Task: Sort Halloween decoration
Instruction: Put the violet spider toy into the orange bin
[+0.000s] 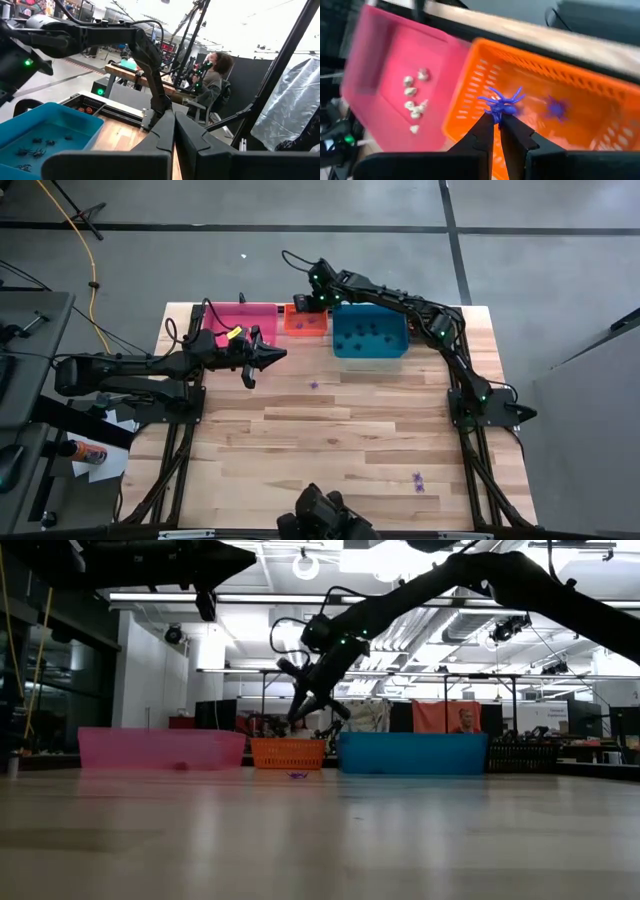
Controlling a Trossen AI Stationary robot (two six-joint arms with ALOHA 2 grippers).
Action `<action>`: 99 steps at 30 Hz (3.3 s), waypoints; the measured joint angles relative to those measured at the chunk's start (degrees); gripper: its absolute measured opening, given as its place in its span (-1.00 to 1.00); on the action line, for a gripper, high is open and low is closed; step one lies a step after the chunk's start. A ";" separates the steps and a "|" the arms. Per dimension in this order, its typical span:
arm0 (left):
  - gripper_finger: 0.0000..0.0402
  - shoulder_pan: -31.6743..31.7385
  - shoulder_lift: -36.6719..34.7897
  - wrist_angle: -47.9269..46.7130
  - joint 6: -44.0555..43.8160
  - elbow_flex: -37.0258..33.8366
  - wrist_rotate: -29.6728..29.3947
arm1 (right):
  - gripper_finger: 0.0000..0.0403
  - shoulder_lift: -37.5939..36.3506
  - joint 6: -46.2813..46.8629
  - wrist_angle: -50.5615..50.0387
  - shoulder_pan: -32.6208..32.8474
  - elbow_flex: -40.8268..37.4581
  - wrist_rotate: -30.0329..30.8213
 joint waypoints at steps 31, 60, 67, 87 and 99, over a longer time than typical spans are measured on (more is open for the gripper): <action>-1.00 0.02 -0.02 -0.55 0.00 0.00 0.11 | 0.01 -11.40 -34.12 -26.42 4.62 1.46 5.72; -1.00 0.02 -0.02 -3.10 1.23 0.00 0.15 | 0.01 -70.20 -27.49 50.91 26.99 -83.84 8.09; -1.00 0.02 -0.02 -3.09 2.99 0.00 0.04 | 0.01 -70.20 -26.52 49.99 27.38 -83.84 7.91; -0.46 -2.75 27.28 -40.59 14.88 22.17 -6.49 | 0.01 -70.20 -24.35 54.19 27.23 -83.84 10.24; -0.03 -3.34 45.31 -39.45 15.10 26.43 -13.25 | 0.01 -70.20 -23.25 54.16 27.23 -83.84 11.26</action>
